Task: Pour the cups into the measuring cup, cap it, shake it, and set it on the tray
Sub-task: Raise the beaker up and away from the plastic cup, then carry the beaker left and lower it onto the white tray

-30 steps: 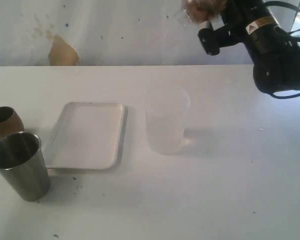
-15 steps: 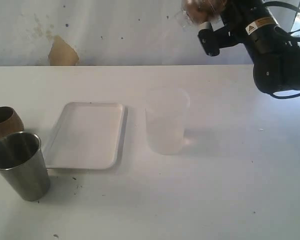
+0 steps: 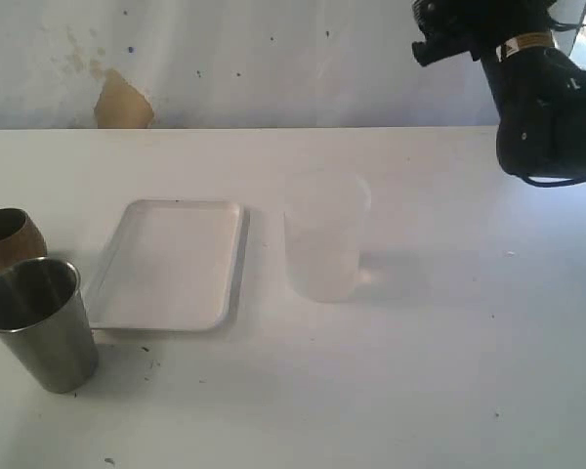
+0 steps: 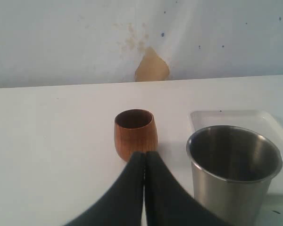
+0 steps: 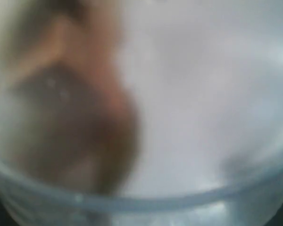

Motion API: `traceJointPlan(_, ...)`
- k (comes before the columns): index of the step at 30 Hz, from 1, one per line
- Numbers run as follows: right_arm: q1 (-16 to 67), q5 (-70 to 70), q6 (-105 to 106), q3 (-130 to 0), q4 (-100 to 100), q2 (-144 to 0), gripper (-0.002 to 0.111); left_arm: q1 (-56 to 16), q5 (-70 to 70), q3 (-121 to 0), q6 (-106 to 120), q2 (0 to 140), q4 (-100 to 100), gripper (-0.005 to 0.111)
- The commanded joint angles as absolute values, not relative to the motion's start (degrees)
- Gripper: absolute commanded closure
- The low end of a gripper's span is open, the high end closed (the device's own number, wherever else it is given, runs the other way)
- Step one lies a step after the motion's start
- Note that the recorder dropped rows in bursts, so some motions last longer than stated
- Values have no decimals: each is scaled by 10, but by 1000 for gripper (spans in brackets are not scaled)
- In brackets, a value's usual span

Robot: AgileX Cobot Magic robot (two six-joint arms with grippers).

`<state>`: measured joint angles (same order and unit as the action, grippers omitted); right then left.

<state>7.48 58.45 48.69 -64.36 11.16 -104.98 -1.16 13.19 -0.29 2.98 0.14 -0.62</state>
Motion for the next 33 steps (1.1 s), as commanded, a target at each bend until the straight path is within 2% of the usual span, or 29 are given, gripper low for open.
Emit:
traceJointPlan(1, 73, 609, 224, -646, 55, -1045, 108, -13, 133, 0, 29, 0, -4, 106)
traceJointPlan(13, 73, 602, 134, -646, 103, -1045, 108, -13, 133, 0, 29, 0, -4, 106)
traceJointPlan(28, 76, 568, 93, -648, 41, -1046, 108, -13, 133, 0, 29, 0, -4, 106)
traceJointPlan(33, 85, 571, -66, -673, -44, -1046, 108, -13, 133, 0, 29, 0, -4, 106)
